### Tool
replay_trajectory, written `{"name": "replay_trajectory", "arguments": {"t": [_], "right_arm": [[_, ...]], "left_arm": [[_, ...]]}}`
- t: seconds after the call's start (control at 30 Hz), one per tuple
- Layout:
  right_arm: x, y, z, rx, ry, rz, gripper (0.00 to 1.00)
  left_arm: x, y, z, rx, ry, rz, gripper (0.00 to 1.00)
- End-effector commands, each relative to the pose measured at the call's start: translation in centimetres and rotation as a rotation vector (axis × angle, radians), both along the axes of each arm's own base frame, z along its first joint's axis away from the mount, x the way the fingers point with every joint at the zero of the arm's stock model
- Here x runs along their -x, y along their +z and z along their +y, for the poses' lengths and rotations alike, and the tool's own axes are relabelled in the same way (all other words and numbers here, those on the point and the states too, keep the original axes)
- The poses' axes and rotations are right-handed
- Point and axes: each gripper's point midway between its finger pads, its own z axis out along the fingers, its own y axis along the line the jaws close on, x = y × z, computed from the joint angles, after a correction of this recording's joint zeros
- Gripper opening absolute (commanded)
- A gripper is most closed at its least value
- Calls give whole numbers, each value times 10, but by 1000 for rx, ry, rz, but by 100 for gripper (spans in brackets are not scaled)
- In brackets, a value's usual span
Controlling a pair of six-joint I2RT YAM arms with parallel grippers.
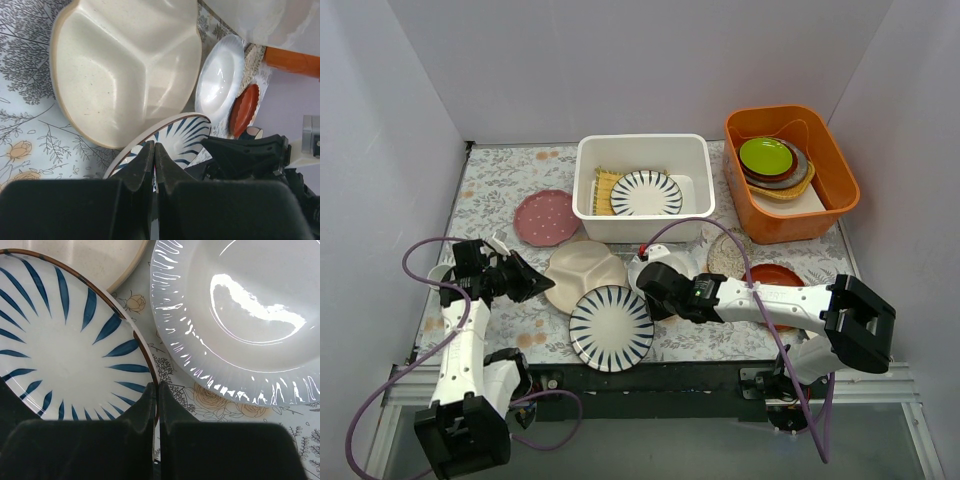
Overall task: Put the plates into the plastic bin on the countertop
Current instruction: Move the plate to the corner of the board.
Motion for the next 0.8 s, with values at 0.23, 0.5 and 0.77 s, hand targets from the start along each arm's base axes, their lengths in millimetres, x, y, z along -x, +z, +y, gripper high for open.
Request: {"name": "replay_trajectory", "arguments": {"t": [0.23,0.5,0.77], "right_arm": [[-14,12,18,-100,-34,-35,4],[-14,7,15,-103,-40,-25,5],[-14,4,18,-102,-33,-19,5]], "left_arm": [[27,-21,-24,-74,-41,76,0],[40,-32,-38,-204,-112,177,0],[65,-40,-53,-301,-188,279,0]]}}
